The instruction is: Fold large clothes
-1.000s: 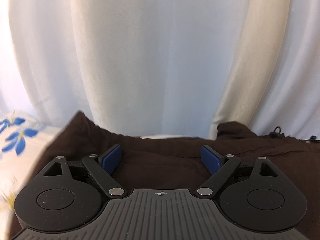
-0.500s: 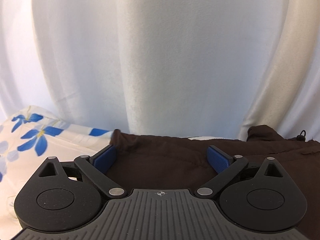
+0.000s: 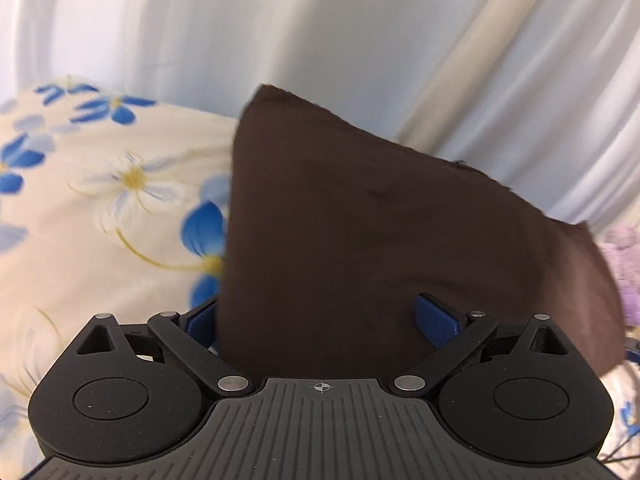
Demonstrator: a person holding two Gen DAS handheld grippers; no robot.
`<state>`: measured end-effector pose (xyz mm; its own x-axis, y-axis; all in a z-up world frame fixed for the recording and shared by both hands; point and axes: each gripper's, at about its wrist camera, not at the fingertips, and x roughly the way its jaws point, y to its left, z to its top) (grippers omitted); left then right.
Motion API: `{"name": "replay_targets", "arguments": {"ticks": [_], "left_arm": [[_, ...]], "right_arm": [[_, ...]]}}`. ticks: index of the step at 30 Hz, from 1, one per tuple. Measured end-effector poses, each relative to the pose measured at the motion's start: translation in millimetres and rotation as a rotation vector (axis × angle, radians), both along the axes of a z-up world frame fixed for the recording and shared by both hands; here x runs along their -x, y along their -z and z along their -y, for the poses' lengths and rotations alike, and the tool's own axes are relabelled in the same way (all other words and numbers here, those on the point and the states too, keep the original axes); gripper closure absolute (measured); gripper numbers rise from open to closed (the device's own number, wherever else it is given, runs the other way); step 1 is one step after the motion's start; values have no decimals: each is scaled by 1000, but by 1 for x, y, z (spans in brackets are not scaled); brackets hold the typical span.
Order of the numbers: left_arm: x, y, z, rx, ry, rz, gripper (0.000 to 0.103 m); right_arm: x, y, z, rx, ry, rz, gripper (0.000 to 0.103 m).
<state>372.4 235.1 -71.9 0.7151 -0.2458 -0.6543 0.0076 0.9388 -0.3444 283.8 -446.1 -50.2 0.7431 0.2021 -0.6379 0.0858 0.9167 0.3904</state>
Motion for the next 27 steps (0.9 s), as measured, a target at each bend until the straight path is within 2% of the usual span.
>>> {"name": "replay_targets", "arguments": {"ticks": [3, 4, 5, 7, 9, 12, 14, 15, 16, 17, 19, 22, 27], "left_arm": [[0, -1, 5, 13, 5, 4, 7], [-1, -1, 5, 10, 4, -5, 12], [-1, 0, 4, 13, 5, -13, 14], [3, 2, -6, 20, 11, -17, 20], [3, 5, -11, 31, 19, -22, 21], [-2, 5, -8, 38, -9, -34, 24], [-4, 1, -6, 43, -35, -39, 37], [-2, -4, -5, 38, -52, -39, 48], [0, -10, -6, 42, -65, -39, 59], [4, -18, -7, 52, -74, -30, 63], [10, -41, -8, 89, -78, 0, 71], [20, -79, -6, 148, -63, 55, 77], [64, -117, -5, 204, -20, 79, 82]], "right_arm": [[8, 11, 12, -161, 4, -4, 49], [5, 13, 11, -195, -18, 0, 59], [3, 14, 9, -214, -39, 9, 65], [0, 9, 0, -195, -63, 27, 67], [-3, 8, -3, -176, -101, 31, 66], [-10, 19, 4, -260, -116, -10, 57], [-15, 21, 0, -272, -104, -23, 56], [-16, 22, -2, -269, -89, -22, 58], [-15, 20, -6, -262, -75, -22, 64], [-15, 17, -10, -244, -68, -17, 70], [-10, 4, -15, -220, -71, 6, 77], [1, -32, -15, -248, -125, 83, 84], [26, -86, -13, -281, -224, 139, 87]]}}
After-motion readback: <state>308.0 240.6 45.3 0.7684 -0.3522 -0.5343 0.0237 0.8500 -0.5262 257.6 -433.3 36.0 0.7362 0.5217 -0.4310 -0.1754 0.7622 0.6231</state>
